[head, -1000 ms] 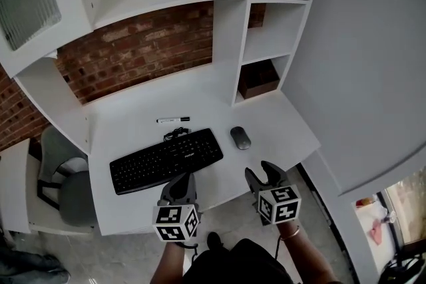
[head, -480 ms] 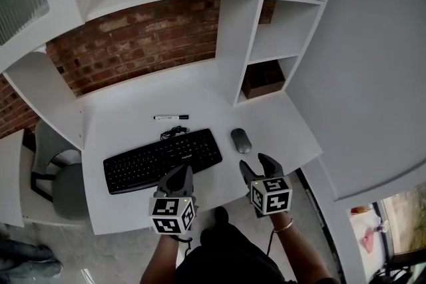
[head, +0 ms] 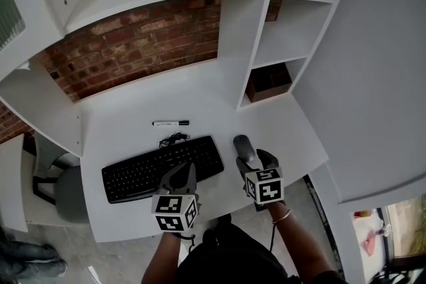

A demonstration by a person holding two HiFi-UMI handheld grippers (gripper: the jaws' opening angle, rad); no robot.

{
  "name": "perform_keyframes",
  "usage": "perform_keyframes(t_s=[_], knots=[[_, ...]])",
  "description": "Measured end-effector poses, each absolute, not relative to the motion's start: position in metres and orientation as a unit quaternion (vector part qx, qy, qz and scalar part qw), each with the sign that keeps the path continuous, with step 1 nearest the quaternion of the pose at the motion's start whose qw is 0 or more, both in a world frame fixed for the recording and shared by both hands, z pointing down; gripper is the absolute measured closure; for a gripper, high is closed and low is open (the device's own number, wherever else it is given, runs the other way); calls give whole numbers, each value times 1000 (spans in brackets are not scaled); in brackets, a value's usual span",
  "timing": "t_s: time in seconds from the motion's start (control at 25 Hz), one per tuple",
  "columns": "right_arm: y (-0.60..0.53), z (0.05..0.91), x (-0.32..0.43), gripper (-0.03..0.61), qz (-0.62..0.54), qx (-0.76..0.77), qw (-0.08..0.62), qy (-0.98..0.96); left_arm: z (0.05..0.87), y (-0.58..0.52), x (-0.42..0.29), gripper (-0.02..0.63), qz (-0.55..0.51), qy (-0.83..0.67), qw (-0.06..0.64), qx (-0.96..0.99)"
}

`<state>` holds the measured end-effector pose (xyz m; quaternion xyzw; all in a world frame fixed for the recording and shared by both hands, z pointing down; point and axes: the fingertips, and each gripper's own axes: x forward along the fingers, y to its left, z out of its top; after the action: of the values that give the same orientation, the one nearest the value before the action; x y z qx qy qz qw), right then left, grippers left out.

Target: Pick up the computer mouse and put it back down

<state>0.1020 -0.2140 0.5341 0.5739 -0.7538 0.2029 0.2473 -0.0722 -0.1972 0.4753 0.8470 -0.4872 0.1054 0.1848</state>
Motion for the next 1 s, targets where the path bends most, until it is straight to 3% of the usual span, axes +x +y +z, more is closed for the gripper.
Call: perform_keyframes(t_s=[1.0], knots=[[-269, 615, 113, 291, 260, 540, 355, -717, 505, -249, -62, 604, 125, -499, 216, 830]])
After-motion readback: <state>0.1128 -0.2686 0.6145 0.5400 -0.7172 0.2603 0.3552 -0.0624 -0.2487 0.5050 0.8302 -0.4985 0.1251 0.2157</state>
